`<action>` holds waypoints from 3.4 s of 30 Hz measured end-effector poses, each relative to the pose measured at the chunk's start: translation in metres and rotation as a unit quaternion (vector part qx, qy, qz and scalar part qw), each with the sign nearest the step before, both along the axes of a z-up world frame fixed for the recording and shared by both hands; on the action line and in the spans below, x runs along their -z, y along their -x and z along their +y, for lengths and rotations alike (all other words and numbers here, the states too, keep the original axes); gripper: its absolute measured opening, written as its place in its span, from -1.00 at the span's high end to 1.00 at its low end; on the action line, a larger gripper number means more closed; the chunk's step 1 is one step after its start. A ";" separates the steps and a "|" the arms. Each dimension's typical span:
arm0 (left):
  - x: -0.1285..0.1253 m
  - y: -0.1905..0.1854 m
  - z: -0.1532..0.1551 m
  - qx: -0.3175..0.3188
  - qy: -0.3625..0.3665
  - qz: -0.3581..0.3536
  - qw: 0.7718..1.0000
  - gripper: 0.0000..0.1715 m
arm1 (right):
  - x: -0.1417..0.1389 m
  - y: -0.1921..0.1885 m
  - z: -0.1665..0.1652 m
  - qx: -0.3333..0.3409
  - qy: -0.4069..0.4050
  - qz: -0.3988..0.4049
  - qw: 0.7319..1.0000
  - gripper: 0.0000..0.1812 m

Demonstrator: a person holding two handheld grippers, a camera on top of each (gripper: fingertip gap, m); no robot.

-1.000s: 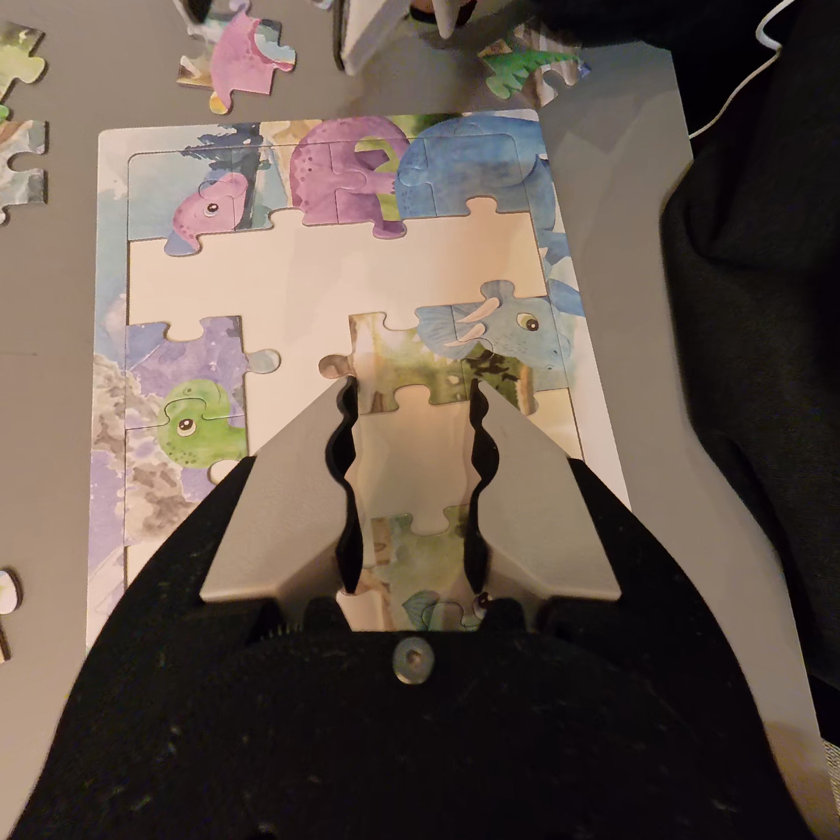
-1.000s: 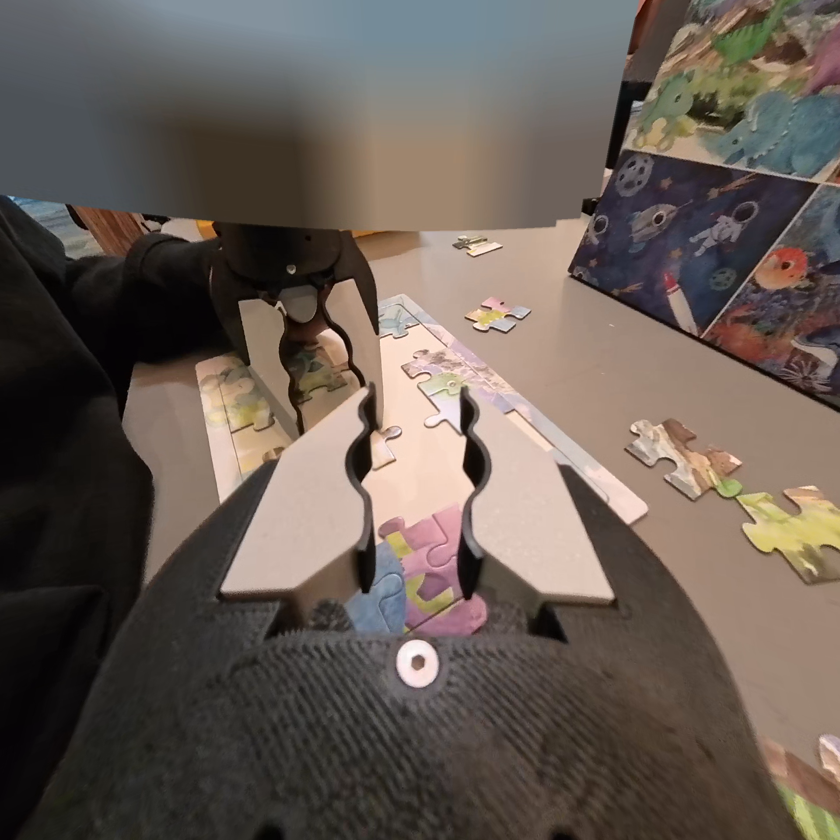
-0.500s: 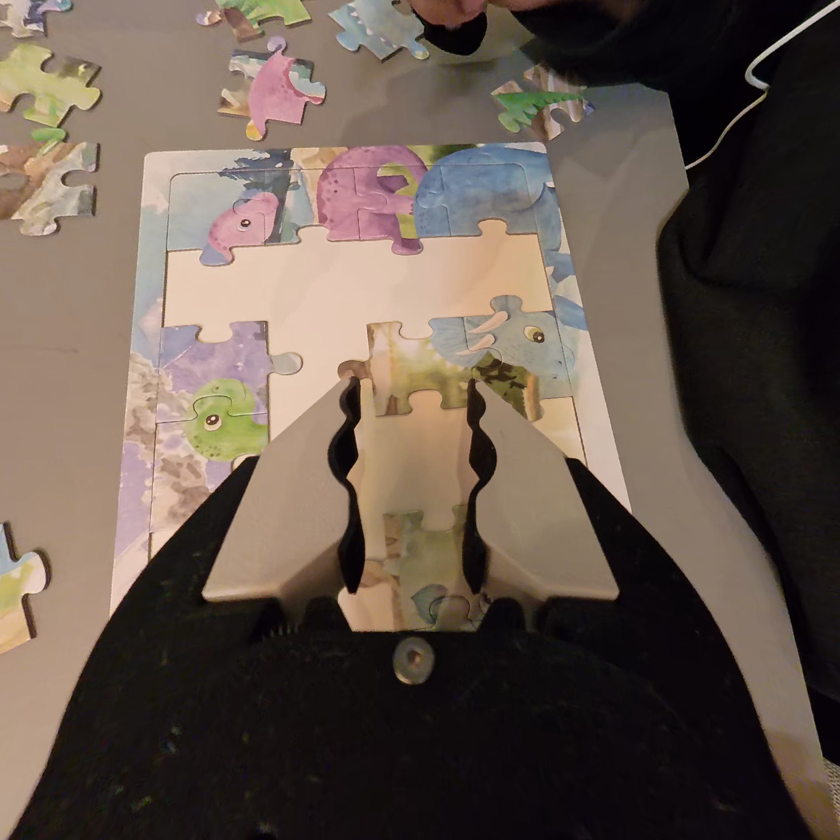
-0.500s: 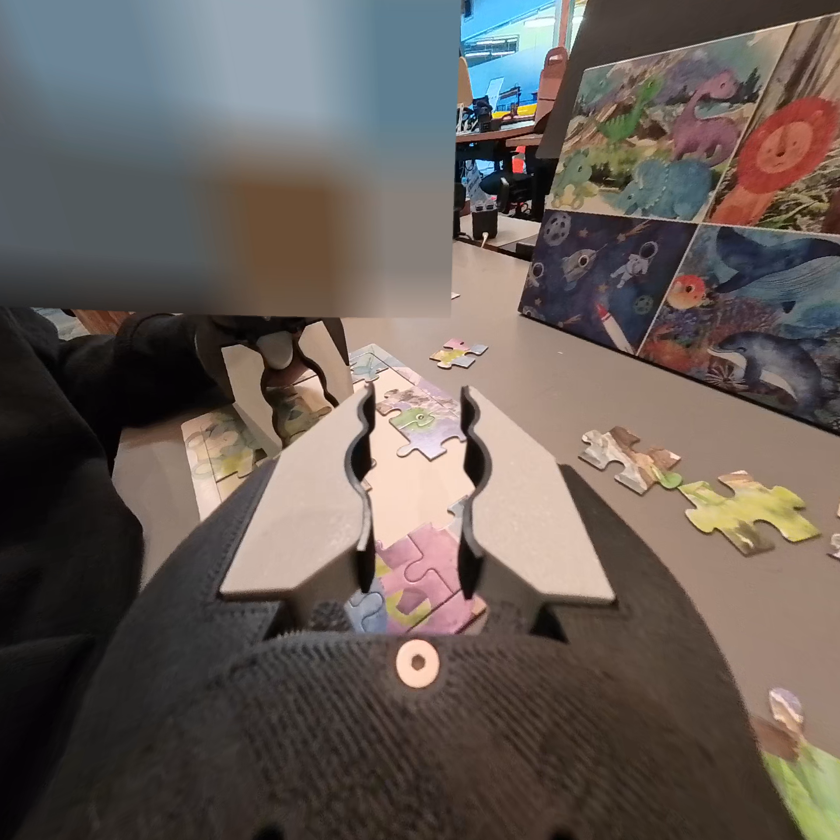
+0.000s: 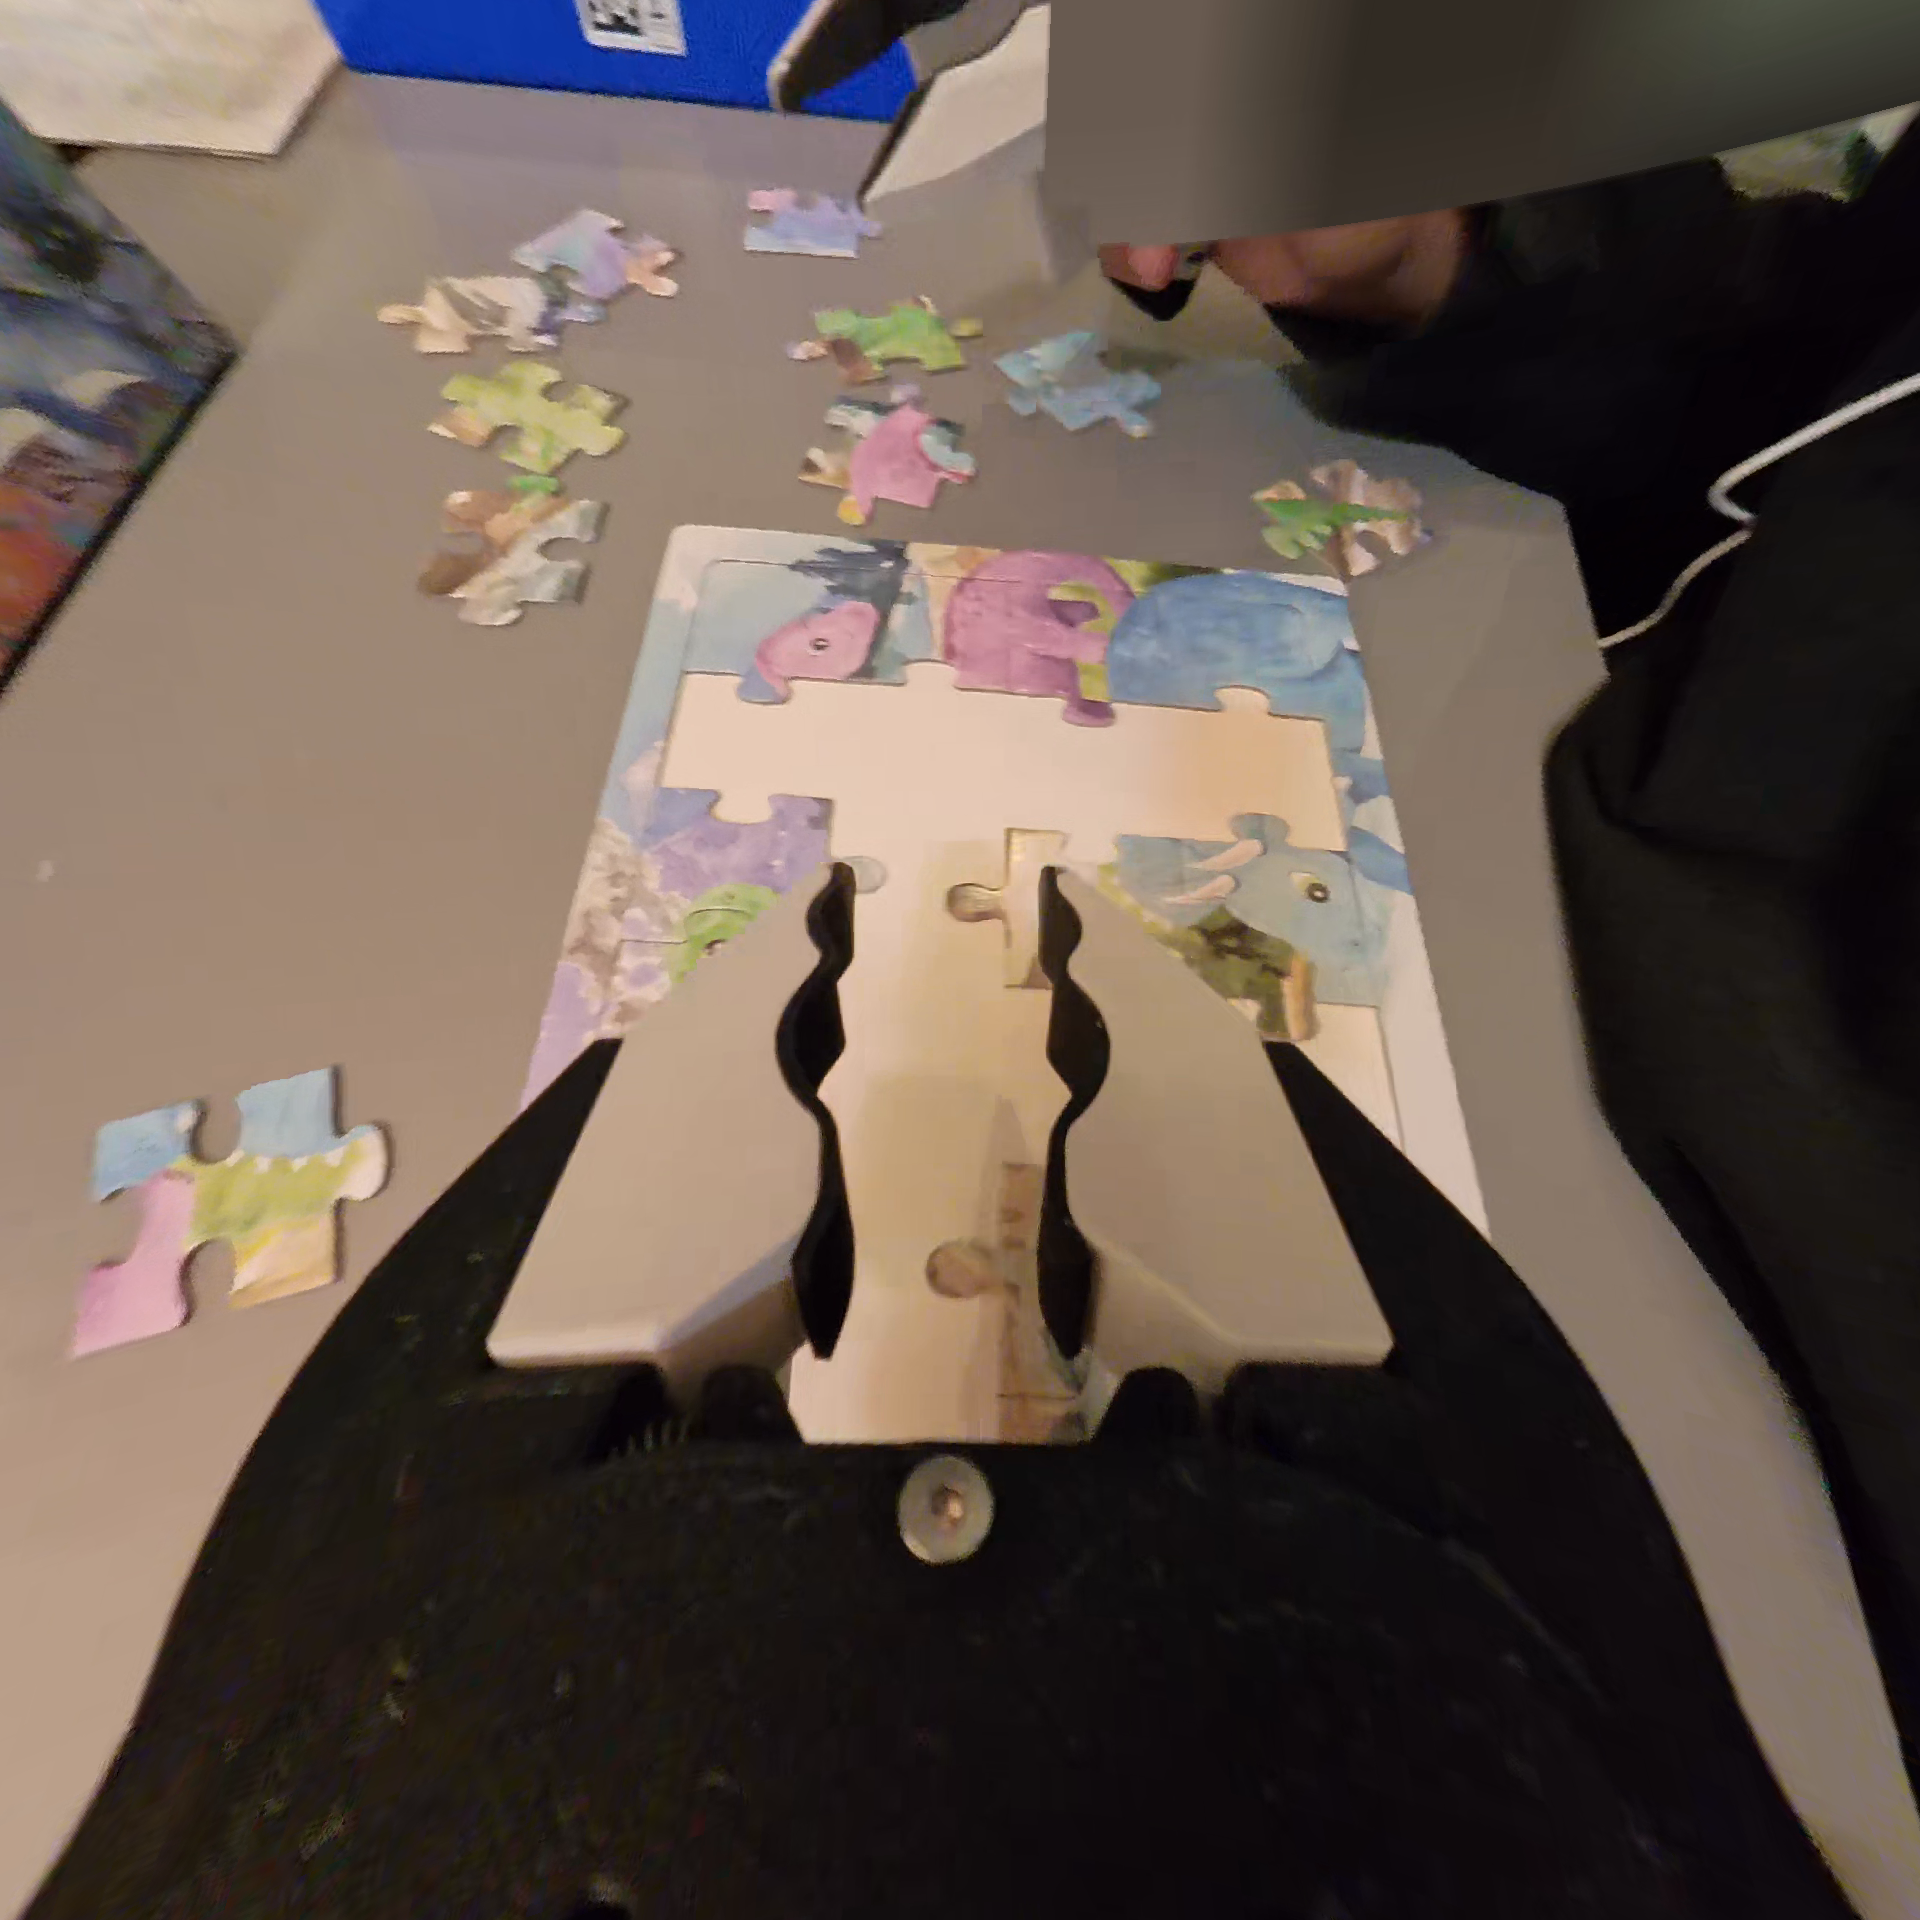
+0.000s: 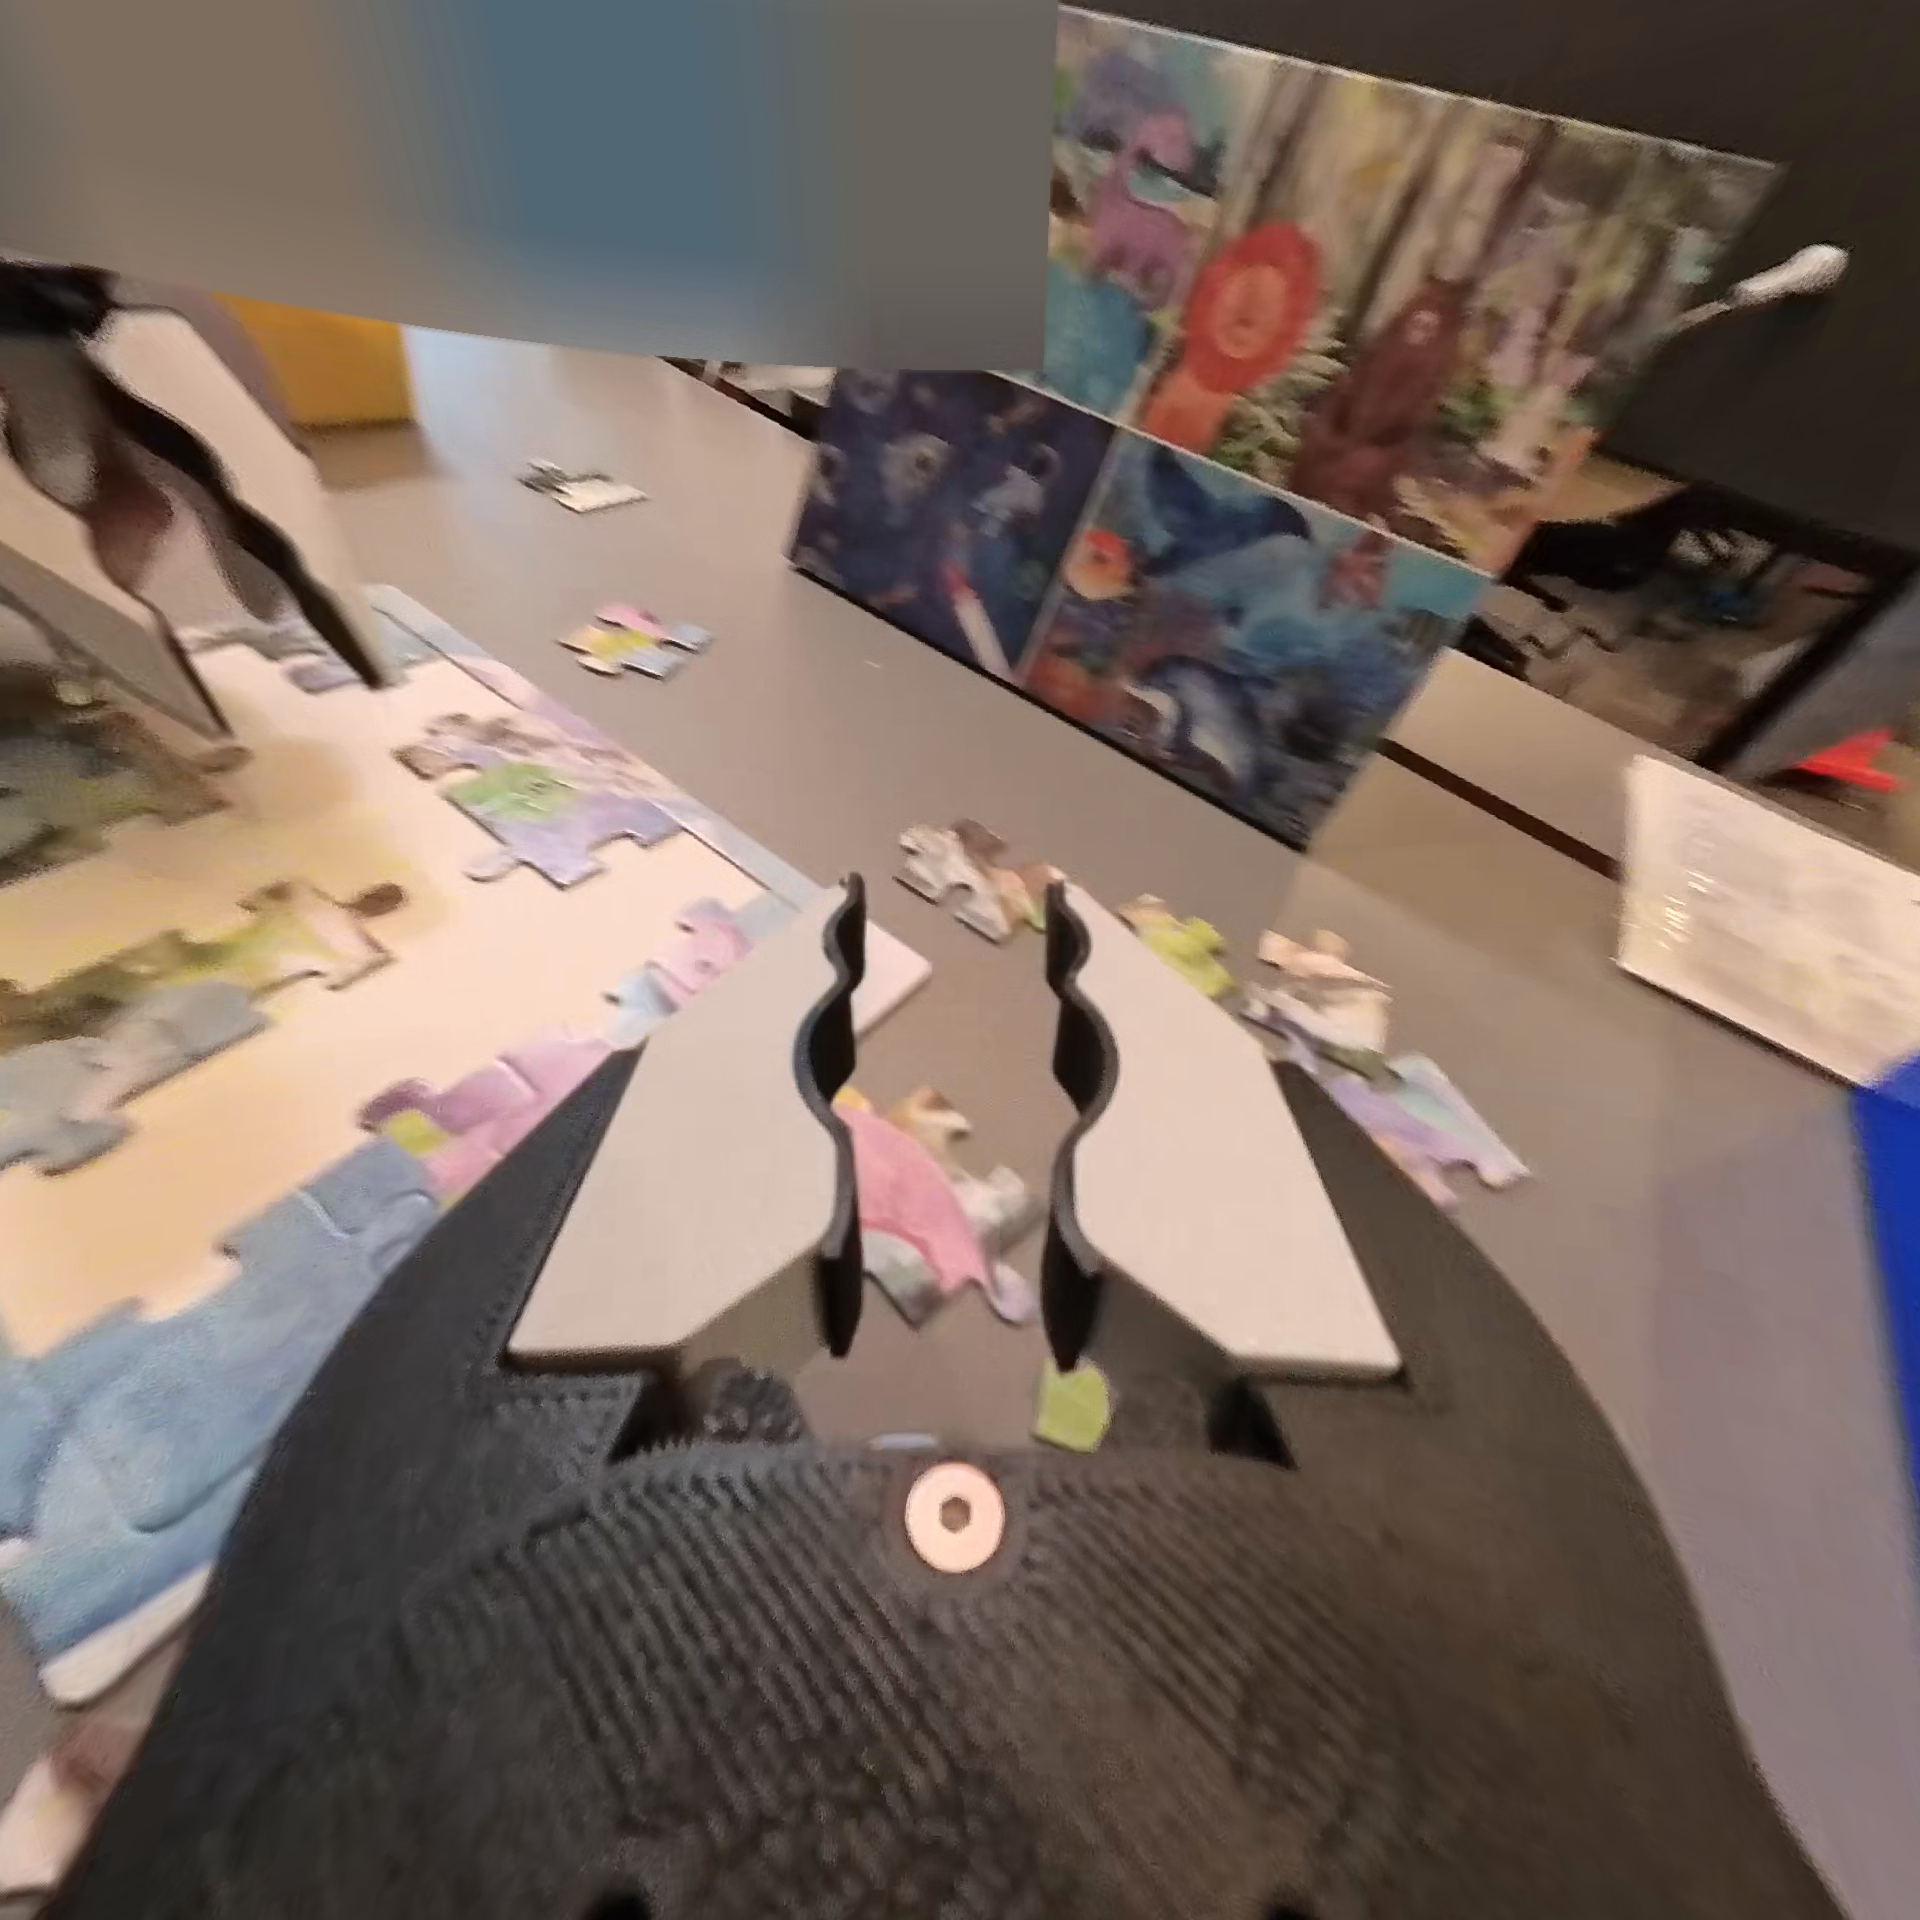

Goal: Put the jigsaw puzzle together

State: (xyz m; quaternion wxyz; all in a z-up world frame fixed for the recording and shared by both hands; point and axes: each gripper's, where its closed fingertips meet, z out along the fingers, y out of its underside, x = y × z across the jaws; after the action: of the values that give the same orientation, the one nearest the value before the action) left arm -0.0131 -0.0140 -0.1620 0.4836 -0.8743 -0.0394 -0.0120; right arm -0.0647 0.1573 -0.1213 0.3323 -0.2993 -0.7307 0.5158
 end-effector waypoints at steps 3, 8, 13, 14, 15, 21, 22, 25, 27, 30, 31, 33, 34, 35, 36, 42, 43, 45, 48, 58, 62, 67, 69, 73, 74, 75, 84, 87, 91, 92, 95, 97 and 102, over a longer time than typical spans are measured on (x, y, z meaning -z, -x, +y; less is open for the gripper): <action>-0.004 0.012 -0.002 -0.032 -0.006 0.019 0.999 0.65 | -0.008 0.006 0.029 0.056 -0.005 0.021 0.998 0.63; -0.015 0.028 -0.009 -0.081 -0.029 0.038 0.996 0.72 | -0.024 0.006 0.066 0.116 0.032 0.050 0.992 0.66; -0.029 0.039 -0.014 -0.113 -0.065 0.035 0.991 0.75 | -0.033 0.002 0.082 0.132 0.071 0.059 0.987 0.66; -0.031 0.040 -0.015 -0.118 -0.072 0.034 0.990 0.75 | -0.033 0.001 0.084 0.133 0.073 0.060 0.987 0.66; -0.033 0.041 -0.016 -0.121 -0.078 0.031 0.989 0.75 | -0.033 0.000 0.083 0.130 0.076 0.058 0.987 0.68; -0.038 0.043 -0.016 -0.126 -0.112 -0.001 0.986 0.75 | 0.005 -0.006 0.050 0.020 0.076 -0.049 0.996 0.52; -0.038 0.043 -0.016 -0.126 -0.115 -0.006 0.985 0.75 | 0.021 -0.009 0.041 -0.006 0.063 -0.093 0.994 0.45; -0.037 0.043 -0.015 -0.125 -0.120 -0.021 0.985 0.75 | 0.051 -0.013 0.027 -0.026 -0.008 -0.152 0.988 0.37; -0.036 0.043 -0.015 -0.124 -0.122 -0.026 0.984 0.76 | 0.061 -0.013 0.024 -0.021 -0.048 -0.155 0.986 0.37; -0.034 0.043 -0.014 -0.123 -0.119 -0.031 0.985 0.75 | 0.073 -0.015 0.021 -0.025 -0.076 -0.181 0.980 0.34; -0.033 0.042 -0.013 -0.121 -0.119 -0.033 0.985 0.75 | 0.078 -0.016 0.020 -0.028 -0.083 -0.196 0.977 0.32; -0.032 0.041 -0.012 -0.118 -0.116 -0.034 0.986 0.75 | 0.088 -0.019 0.017 -0.039 -0.094 -0.229 0.968 0.31; -0.031 0.040 -0.011 -0.117 -0.114 -0.033 0.986 0.75 | 0.088 -0.018 0.017 -0.039 -0.087 -0.231 0.968 0.31; -0.031 0.040 -0.011 -0.116 -0.112 -0.032 0.986 0.75 | 0.087 -0.018 0.017 -0.039 -0.085 -0.233 0.968 0.32; -0.029 0.040 -0.010 -0.117 -0.109 -0.030 0.987 0.75 | 0.087 -0.018 0.017 -0.039 -0.085 -0.233 0.968 0.32; -0.025 0.038 -0.008 -0.110 -0.106 -0.042 0.987 0.75 | 0.087 -0.019 0.017 -0.037 -0.089 -0.228 0.969 0.44; -0.025 0.037 -0.008 -0.110 -0.105 -0.039 0.987 0.75 | 0.087 -0.019 0.018 -0.036 -0.089 -0.228 0.969 0.45; -0.026 0.038 -0.008 -0.111 -0.103 -0.033 0.988 0.75 | 0.085 -0.019 0.019 -0.033 -0.085 -0.224 0.970 0.57; -0.023 0.039 -0.008 -0.113 -0.100 -0.034 0.988 0.75 | 0.079 -0.019 0.019 -0.037 -0.068 -0.212 0.974 0.68; -0.022 0.037 -0.006 -0.108 -0.097 -0.035 0.989 0.74 | 0.087 -0.016 0.022 -0.025 -0.077 -0.235 0.969 0.38; -0.021 0.033 -0.004 -0.099 -0.101 -0.049 0.989 0.73 | 0.087 -0.016 0.022 -0.022 -0.079 -0.235 0.969 0.39; -0.021 0.034 -0.004 -0.101 -0.095 -0.033 0.990 0.73 | 0.088 -0.015 0.022 -0.019 -0.083 -0.232 0.969 0.41; -0.019 0.034 -0.004 -0.102 -0.094 -0.039 0.990 0.73 | 0.088 -0.015 0.022 -0.021 -0.083 -0.231 0.969 0.43; -0.020 0.032 -0.002 -0.096 -0.099 -0.049 0.989 0.72 | 0.087 -0.017 0.020 -0.027 -0.086 -0.229 0.969 0.54; -0.020 0.032 -0.003 -0.097 -0.097 -0.044 0.990 0.72 | 0.087 -0.017 0.020 -0.026 -0.085 -0.230 0.969 0.54; -0.020 0.032 -0.003 -0.099 -0.094 -0.040 0.990 0.72 | 0.087 -0.016 0.021 -0.025 -0.084 -0.230 0.969 0.55; -0.015 0.031 -0.001 -0.094 -0.091 -0.052 0.990 0.72 | 0.080 -0.015 0.023 -0.023 -0.062 -0.220 0.973 0.56; -0.014 0.031 -0.001 -0.094 -0.087 -0.046 0.991 0.71 | 0.074 -0.016 0.023 -0.025 -0.050 -0.208 0.977 0.82; -0.011 0.031 0.000 -0.093 -0.081 -0.049 0.991 0.71 | 0.064 -0.014 0.022 -0.027 -0.030 -0.185 0.982 0.78; -0.010 0.031 0.000 -0.093 -0.081 -0.051 0.991 0.71 | 0.064 -0.014 0.023 -0.027 -0.027 -0.187 0.982 0.76; -0.009 0.031 0.000 -0.092 -0.081 -0.054 0.991 0.71 | 0.066 -0.013 0.024 -0.023 -0.029 -0.194 0.980 0.67; -0.009 0.031 0.001 -0.092 -0.081 -0.054 0.991 0.71 | 0.068 -0.012 0.025 -0.014 -0.036 -0.195 0.980 0.61; -0.007 0.030 0.001 -0.090 -0.075 -0.051 0.992 0.71 | 0.082 -0.009 0.028 0.006 -0.069 -0.218 0.973 0.46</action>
State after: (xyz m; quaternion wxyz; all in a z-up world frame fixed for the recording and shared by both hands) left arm -0.0430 -0.0128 -0.1547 0.5444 -0.8266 -0.1418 -0.0156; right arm -0.0562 0.1858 -0.2034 0.1878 -0.3857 -0.8176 0.3840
